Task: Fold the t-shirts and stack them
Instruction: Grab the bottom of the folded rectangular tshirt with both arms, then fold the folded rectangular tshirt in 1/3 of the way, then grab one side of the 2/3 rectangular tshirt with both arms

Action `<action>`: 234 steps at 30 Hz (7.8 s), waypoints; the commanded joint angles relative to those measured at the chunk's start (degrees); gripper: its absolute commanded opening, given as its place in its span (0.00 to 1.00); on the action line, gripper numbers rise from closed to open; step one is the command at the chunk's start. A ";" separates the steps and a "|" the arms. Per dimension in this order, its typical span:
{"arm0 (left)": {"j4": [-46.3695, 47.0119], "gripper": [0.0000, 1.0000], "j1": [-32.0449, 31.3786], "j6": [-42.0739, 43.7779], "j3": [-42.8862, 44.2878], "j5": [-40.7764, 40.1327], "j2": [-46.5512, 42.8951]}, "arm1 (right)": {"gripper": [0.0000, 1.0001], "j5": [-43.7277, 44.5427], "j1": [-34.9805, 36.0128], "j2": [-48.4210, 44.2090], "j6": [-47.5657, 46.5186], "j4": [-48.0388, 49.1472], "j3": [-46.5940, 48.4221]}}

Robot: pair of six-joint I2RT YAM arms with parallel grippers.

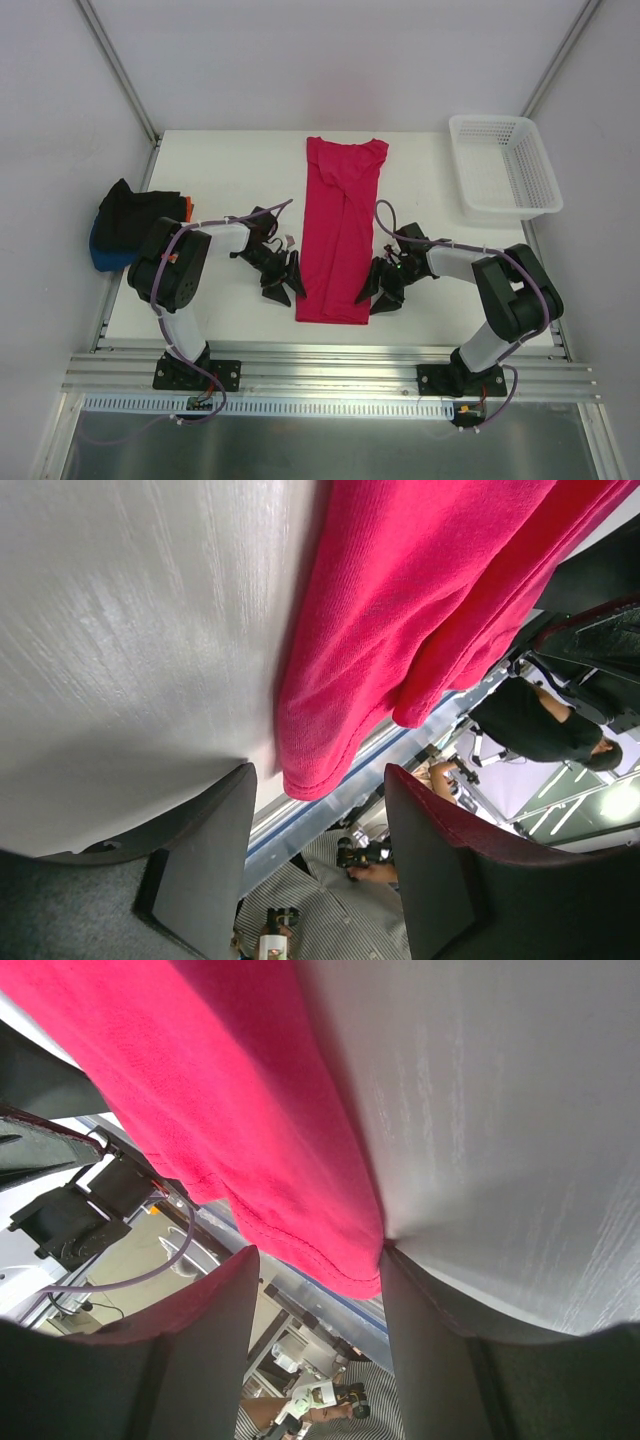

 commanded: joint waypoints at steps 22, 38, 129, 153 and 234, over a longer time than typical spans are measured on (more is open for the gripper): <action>0.39 0.39 -3.56 -1.45 -0.48 2.67 1.99 | 0.45 1.98 0.91 -2.00 -0.99 2.57 -4.19; 0.57 0.00 -3.47 -1.01 -0.31 2.84 1.99 | 0.00 1.45 3.46 -0.41 -1.95 2.49 -0.24; -10.33 0.66 11.64 17.88 38.99 -26.78 -1.35 | 0.75 0.65 -3.83 30.25 -8.46 2.84 53.20; -10.15 0.65 12.79 17.36 33.45 -24.93 -4.96 | 0.76 4.27 -5.68 33.26 -15.40 4.95 75.73; -2.33 0.52 5.76 6.72 34.33 0.46 20.62 | 0.43 0.75 -15.61 19.98 -14.43 1.26 29.12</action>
